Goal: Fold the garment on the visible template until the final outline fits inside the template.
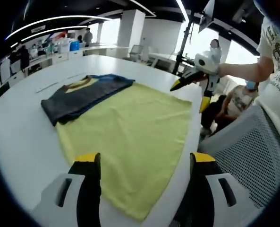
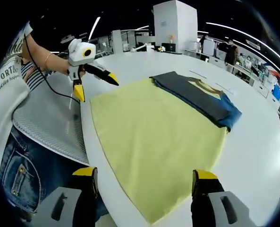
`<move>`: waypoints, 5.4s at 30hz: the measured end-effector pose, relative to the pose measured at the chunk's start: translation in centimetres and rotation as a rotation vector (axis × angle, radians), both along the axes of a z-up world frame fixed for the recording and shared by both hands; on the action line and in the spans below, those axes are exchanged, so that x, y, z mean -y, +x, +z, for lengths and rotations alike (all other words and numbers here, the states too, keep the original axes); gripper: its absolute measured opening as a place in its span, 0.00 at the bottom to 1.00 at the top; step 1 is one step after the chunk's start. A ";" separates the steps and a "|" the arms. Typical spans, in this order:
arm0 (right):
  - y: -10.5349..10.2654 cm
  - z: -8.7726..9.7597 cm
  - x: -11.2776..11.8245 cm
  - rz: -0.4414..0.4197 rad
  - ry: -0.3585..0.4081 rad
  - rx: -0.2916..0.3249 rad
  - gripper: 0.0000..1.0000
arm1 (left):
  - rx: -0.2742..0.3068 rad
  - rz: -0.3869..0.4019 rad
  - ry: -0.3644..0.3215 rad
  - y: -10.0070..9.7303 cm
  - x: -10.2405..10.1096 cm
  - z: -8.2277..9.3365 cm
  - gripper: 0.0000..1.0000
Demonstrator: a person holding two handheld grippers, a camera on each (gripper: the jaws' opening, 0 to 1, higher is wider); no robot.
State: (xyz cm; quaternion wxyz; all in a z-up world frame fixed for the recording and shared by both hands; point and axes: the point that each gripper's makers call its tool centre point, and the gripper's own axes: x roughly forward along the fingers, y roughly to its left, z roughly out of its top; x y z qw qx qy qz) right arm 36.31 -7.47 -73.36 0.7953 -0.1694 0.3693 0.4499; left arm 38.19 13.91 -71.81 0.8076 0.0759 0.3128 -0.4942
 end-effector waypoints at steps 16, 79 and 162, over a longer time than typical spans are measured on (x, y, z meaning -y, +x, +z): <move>-0.5 -1.8 1.6 0.042 -0.095 0.016 0.63 | 0.015 -0.092 0.153 -2.3 -1.7 -2.7 0.51; 1.2 -2.5 4.1 0.090 -0.208 0.024 0.00 | 0.094 -0.108 0.353 -0.9 -3.7 -3.3 0.00; -3.0 2.3 3.5 0.070 -0.152 0.016 0.00 | -0.001 -0.075 0.257 -5.8 -4.4 2.6 0.00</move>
